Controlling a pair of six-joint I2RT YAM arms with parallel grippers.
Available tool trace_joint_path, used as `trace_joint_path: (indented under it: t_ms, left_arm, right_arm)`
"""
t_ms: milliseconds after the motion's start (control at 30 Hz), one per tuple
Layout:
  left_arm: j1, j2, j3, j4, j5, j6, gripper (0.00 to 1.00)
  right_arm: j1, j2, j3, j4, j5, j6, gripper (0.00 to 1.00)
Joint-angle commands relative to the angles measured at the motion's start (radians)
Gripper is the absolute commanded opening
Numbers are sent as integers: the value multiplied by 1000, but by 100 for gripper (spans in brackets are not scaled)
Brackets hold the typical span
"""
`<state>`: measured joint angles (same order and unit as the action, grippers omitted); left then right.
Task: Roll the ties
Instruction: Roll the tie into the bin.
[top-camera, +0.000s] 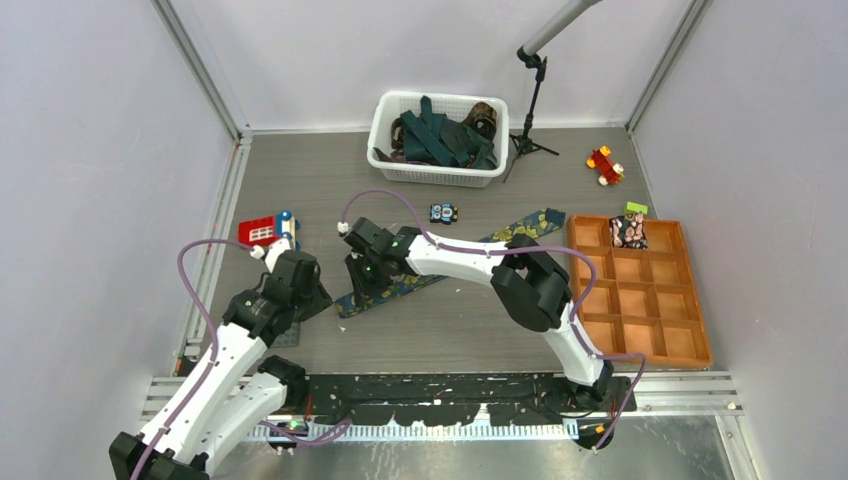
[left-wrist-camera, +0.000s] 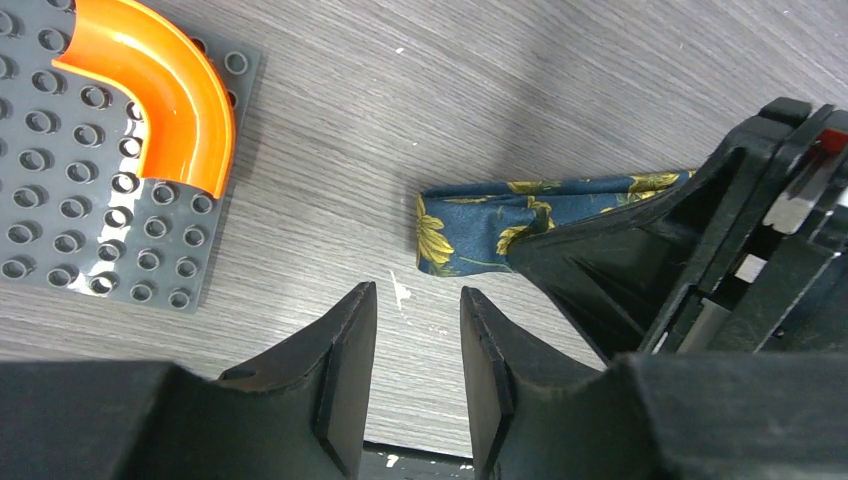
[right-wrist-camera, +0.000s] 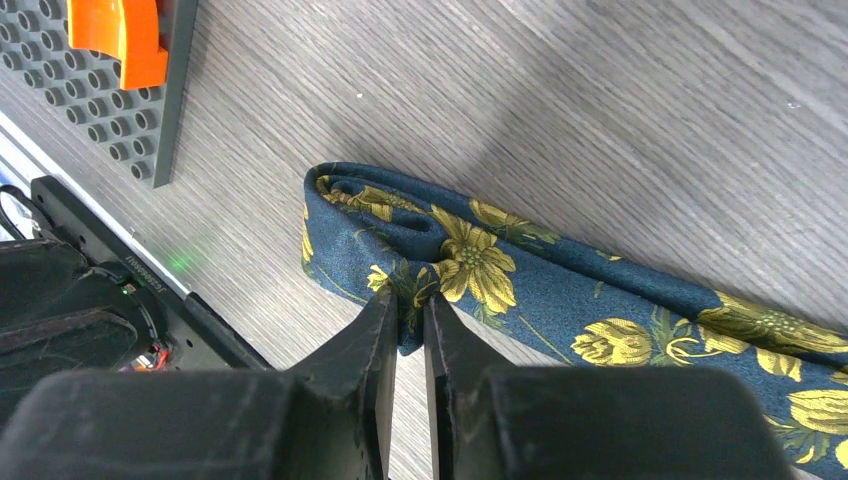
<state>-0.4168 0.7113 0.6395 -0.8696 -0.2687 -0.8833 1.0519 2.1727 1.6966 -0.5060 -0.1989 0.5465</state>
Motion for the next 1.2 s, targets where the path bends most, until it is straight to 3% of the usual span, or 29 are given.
trace_joint_path:
  t_ms: [0, 233, 500, 1167]
  left_arm:
    - [1, -2, -18, 25, 5, 3, 38]
    - [1, 8, -63, 104, 50, 1, 39]
    - [11, 45, -142, 256, 134, 4, 51]
    - [164, 115, -316, 568, 334, -13, 50]
  right_arm:
    - [-3, -9, 22, -7, 34, -30, 19]
    - [-17, 1, 3, 6, 35, -47, 17]
    - [-27, 21, -50, 55, 16, -44, 16]
    - [-45, 48, -114, 110, -16, -34, 16]
